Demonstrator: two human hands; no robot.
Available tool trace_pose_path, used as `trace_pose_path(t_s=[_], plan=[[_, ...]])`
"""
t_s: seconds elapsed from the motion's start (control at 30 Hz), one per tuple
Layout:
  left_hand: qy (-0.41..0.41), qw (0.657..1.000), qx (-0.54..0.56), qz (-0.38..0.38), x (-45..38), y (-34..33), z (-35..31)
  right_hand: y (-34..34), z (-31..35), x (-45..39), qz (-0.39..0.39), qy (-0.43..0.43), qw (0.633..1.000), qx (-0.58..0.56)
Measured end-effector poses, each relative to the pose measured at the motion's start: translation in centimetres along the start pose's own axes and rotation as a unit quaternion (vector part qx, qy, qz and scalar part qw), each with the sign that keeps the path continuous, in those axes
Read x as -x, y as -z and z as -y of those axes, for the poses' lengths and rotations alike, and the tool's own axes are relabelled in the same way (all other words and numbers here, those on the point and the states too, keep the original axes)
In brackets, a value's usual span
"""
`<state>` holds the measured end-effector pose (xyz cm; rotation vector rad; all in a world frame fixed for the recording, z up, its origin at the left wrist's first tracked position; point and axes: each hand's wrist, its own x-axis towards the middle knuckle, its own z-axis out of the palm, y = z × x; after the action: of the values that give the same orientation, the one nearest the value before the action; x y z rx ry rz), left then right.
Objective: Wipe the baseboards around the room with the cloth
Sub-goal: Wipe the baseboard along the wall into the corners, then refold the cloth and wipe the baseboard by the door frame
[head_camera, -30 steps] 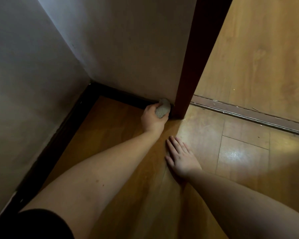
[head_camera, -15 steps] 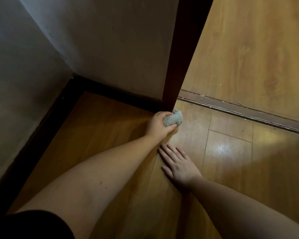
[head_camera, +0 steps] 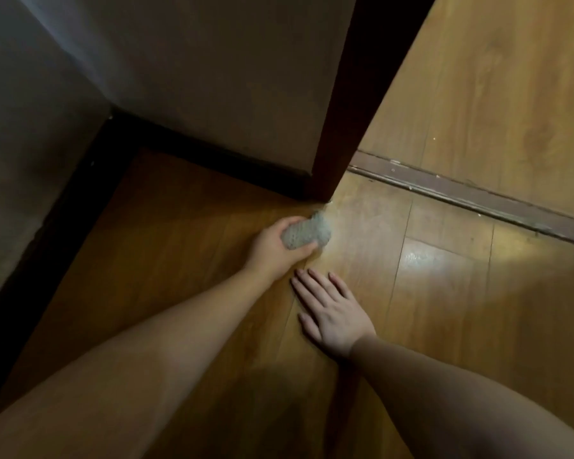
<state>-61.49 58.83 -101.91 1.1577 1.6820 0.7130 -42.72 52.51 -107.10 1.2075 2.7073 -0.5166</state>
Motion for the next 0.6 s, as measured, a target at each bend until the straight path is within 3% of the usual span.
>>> trace_pose_path(t_s=[0.1, 0.3, 0.37, 0.5, 0.6], plan=[[0.028, 0.999, 0.006, 0.015, 1.5, 2.2, 0.9, 0.2, -0.4, -0.4, 0.039, -0.005, 0.999, 0.005], [0.092, 0.996, 0.022, -0.001, 6.7, 6.6, -3.0, 5.5, 0.0, -2.2, 0.278, -0.019, 0.96, 0.016], [0.097, 0.994, 0.043, 0.012, 9.3, 7.6, -5.7, 8.8, 1.8, -1.4, 0.275, -0.035, 0.961, -0.008], [0.093, 0.994, 0.042, 0.043, 14.8, 10.4, -13.3, 17.9, 6.2, 3.3, 0.23, -0.113, 0.95, -0.176], [0.091, 0.993, 0.04, 0.059, 19.1, 13.6, -20.2, 26.5, 8.8, 6.5, 0.136, -0.184, 0.907, -0.353]])
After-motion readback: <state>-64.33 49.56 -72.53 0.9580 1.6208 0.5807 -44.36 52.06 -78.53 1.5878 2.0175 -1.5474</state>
